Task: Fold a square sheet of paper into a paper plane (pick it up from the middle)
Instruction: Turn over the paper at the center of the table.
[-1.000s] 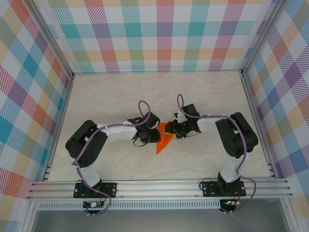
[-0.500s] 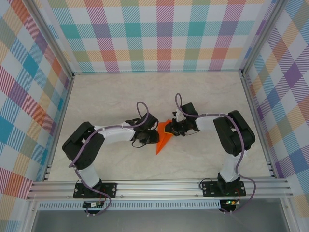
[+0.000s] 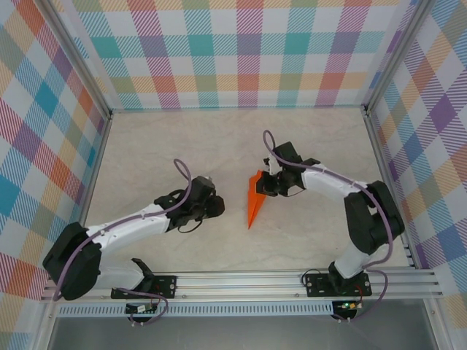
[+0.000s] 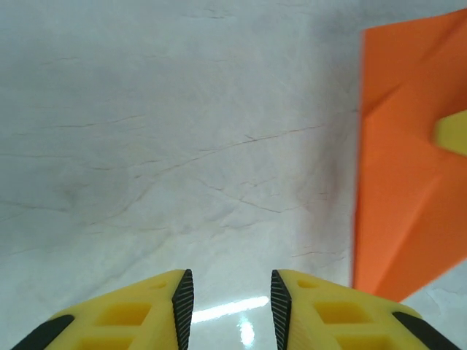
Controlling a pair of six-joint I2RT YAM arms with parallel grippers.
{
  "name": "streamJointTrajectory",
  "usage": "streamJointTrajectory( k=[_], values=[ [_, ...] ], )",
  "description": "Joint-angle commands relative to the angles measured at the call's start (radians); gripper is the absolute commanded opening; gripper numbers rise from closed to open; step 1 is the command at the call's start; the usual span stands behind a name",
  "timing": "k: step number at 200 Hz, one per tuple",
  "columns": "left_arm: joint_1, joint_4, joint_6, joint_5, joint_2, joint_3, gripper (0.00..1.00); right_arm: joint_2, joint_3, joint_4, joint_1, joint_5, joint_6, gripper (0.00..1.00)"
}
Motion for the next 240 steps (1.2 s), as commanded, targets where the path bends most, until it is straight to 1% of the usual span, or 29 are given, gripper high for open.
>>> streamJointTrajectory(
  k=[1,16,28,34,47,64,76,89,123,148,171,203,240],
  values=[
    [0.010,-0.009,-0.015,-0.072,-0.084,-0.051,0.39,-0.071,0.097,-0.338,0.054,0.342,-0.097,0.07],
    [0.022,-0.006,-0.010,-0.070,-0.127,-0.084,0.40,-0.066,0.171,-0.482,0.093,0.523,-0.092,0.06],
    [0.034,0.005,-0.007,-0.062,-0.145,-0.109,0.43,-0.052,0.225,-0.582,0.124,0.645,-0.070,0.06],
    [0.041,0.011,-0.005,-0.056,-0.151,-0.119,0.47,-0.045,0.248,-0.621,0.140,0.689,-0.058,0.06],
    [0.055,0.017,0.003,-0.044,-0.159,-0.136,0.47,-0.027,0.282,-0.678,0.173,0.767,-0.029,0.06],
    [0.070,0.017,0.016,-0.031,-0.171,-0.152,0.47,0.001,0.310,-0.731,0.209,0.819,0.019,0.06],
    [0.080,0.023,0.022,-0.021,-0.185,-0.164,0.48,0.031,0.327,-0.747,0.232,0.835,0.052,0.06],
    [0.092,0.032,0.026,-0.011,-0.198,-0.180,0.50,0.075,0.349,-0.762,0.258,0.851,0.079,0.06],
    [0.134,0.039,0.032,0.017,-0.216,-0.205,0.51,0.272,0.486,-0.869,0.323,0.911,0.142,0.06],
    [0.161,0.036,0.046,0.028,-0.237,-0.208,0.51,0.389,0.573,-0.916,0.353,0.924,0.173,0.07],
    [0.189,0.031,0.049,0.027,-0.257,-0.216,0.51,0.466,0.629,-0.933,0.367,0.920,0.193,0.07],
    [0.202,0.022,0.028,0.004,-0.296,-0.237,0.51,0.550,0.691,-0.935,0.385,0.893,0.188,0.12],
    [0.204,0.011,0.002,-0.001,-0.318,-0.247,0.53,0.605,0.723,-0.895,0.404,0.805,0.178,0.17]
  ],
)
